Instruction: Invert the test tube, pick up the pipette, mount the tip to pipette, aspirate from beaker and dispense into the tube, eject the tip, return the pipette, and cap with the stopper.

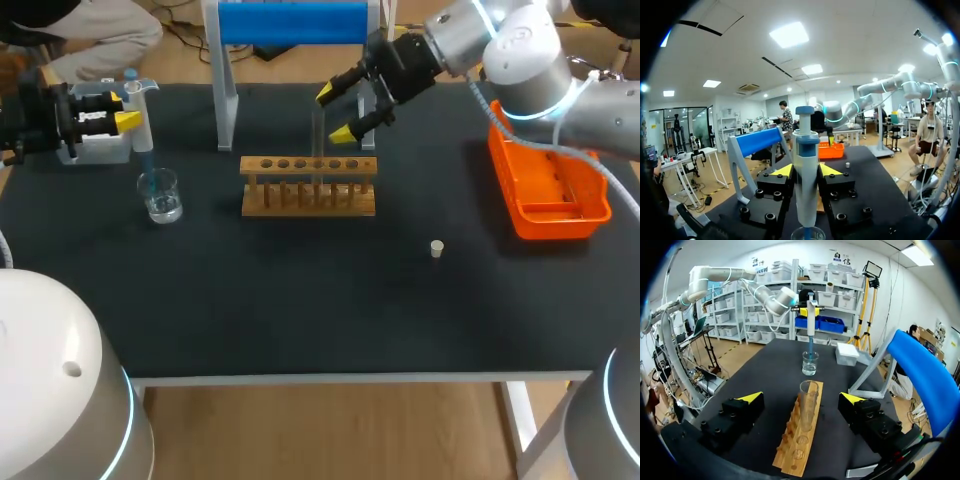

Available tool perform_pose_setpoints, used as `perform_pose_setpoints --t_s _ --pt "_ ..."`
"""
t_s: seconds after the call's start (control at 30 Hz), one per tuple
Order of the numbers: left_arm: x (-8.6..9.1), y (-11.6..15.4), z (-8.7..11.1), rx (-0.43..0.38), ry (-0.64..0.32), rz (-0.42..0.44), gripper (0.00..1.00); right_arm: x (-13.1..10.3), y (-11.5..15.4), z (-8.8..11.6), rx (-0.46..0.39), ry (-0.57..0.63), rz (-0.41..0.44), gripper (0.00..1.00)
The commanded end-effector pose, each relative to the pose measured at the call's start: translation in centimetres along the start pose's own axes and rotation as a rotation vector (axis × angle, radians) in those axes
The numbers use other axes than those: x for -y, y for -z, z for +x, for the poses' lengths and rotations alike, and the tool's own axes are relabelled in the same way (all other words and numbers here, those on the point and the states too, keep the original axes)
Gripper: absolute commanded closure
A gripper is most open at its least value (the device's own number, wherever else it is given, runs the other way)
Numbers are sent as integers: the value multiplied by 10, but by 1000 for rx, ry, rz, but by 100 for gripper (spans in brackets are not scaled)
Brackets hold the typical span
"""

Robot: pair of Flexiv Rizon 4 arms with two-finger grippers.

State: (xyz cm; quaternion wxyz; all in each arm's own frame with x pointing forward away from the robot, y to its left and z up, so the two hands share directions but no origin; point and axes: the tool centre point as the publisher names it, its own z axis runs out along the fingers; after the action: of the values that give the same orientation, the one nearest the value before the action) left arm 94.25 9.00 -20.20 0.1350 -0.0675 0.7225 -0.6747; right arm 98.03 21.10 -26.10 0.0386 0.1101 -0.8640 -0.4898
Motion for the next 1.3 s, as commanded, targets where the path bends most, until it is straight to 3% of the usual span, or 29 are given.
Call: perform_pose_setpoints --t_s 0.03,0.4,0.83,1.3 --pt "1 0 0 -1 0 0 100 5 -6 -4 -13 -7 8 0" --pt "1 0 0 -1 0 0 100 11 -21 -10 -40 -22 117 0" --pt "1 0 0 -1 0 0 100 17 -31 -15 -57 -32 188 0" --pt "1 0 0 -1 0 0 100 22 -41 -12 -37 -37 194 0"
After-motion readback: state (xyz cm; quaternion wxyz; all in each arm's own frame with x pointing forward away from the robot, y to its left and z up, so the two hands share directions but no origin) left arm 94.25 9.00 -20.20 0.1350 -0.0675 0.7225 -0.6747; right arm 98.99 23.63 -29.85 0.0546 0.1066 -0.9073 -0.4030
